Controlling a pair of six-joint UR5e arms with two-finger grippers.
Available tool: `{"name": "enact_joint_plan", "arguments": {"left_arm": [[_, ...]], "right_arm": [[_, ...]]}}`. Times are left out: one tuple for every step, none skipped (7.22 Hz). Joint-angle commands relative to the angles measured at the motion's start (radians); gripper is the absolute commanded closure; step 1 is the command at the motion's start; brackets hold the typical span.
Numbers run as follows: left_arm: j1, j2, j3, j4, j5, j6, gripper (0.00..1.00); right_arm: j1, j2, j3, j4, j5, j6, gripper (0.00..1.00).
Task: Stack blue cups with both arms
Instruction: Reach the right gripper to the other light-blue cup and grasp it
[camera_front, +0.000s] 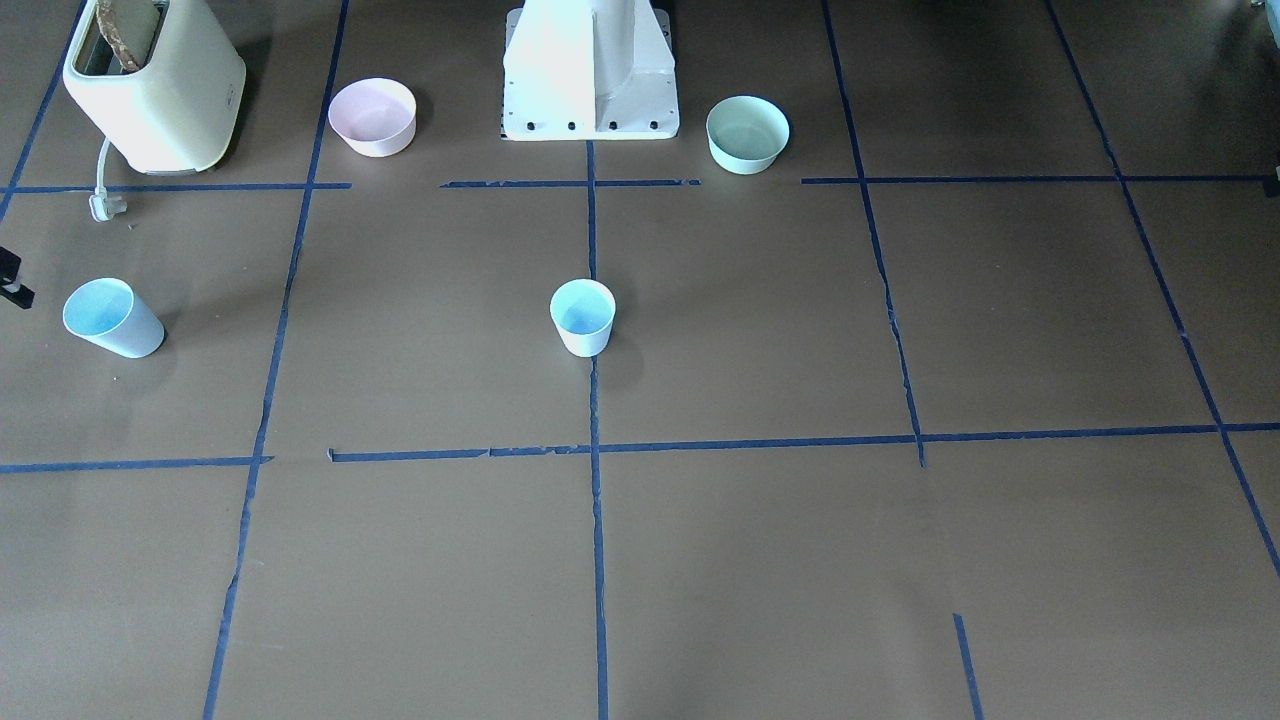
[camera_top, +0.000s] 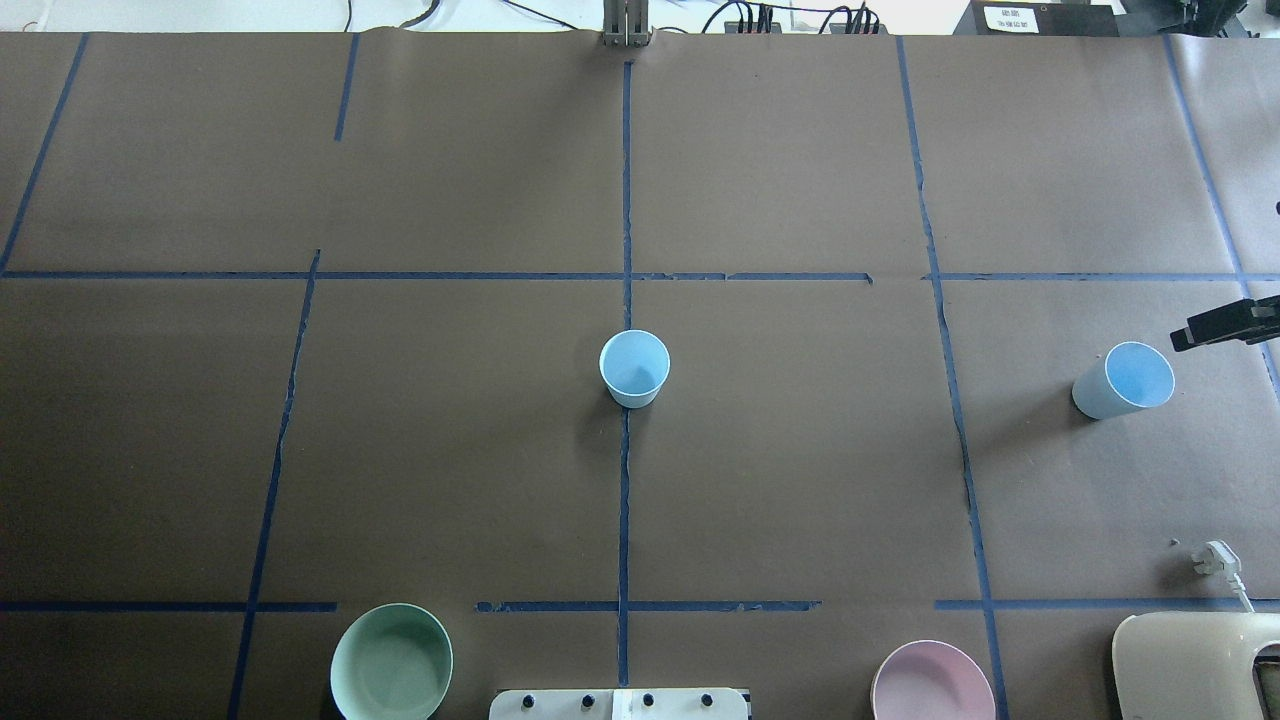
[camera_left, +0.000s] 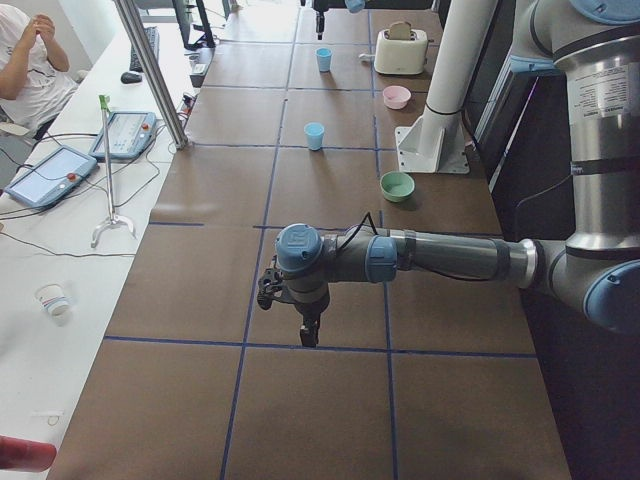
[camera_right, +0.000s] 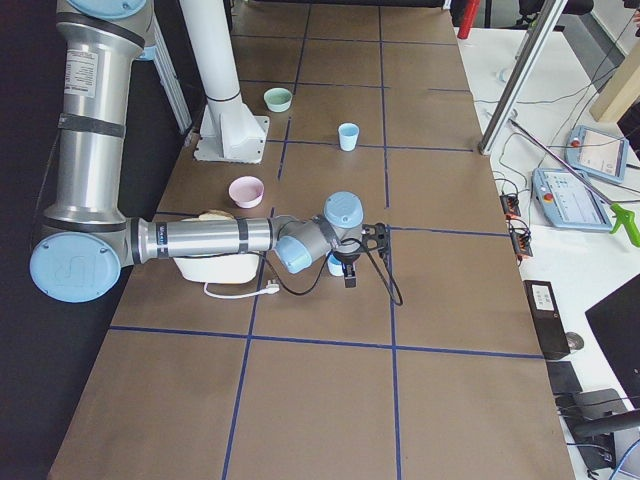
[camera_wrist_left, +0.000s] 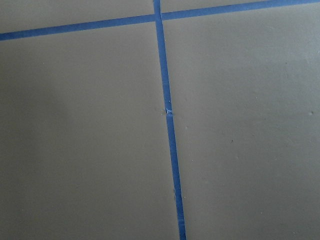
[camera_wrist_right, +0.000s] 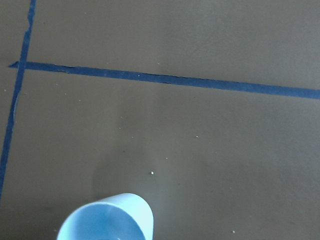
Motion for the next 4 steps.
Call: {"name": "enact_joint_plan", "arguments": {"left_arm": [[0.0,0.0,0.0,0.0,0.0,0.0,0.0],[0.0,0.001,0.002,0.0,-0.001,0.0,0.0],[0.0,0.0,0.002,0.0,-0.001,0.0,0.0],[0.0,0.0,0.002,0.0,0.0,0.0,0.0]], "right_arm": [[-0.06,0.005,0.0,0.011,-0.044,0.039,0.0],[-0.082,0.007,-0.008,0.013,-0.053,0.04,0.0],[-0.106,0.007,-0.025,0.013,-0.082,0.04,0.0],[-0.121,0.008,-0.052,0.014,-0.087,0.039,0.0]]}}
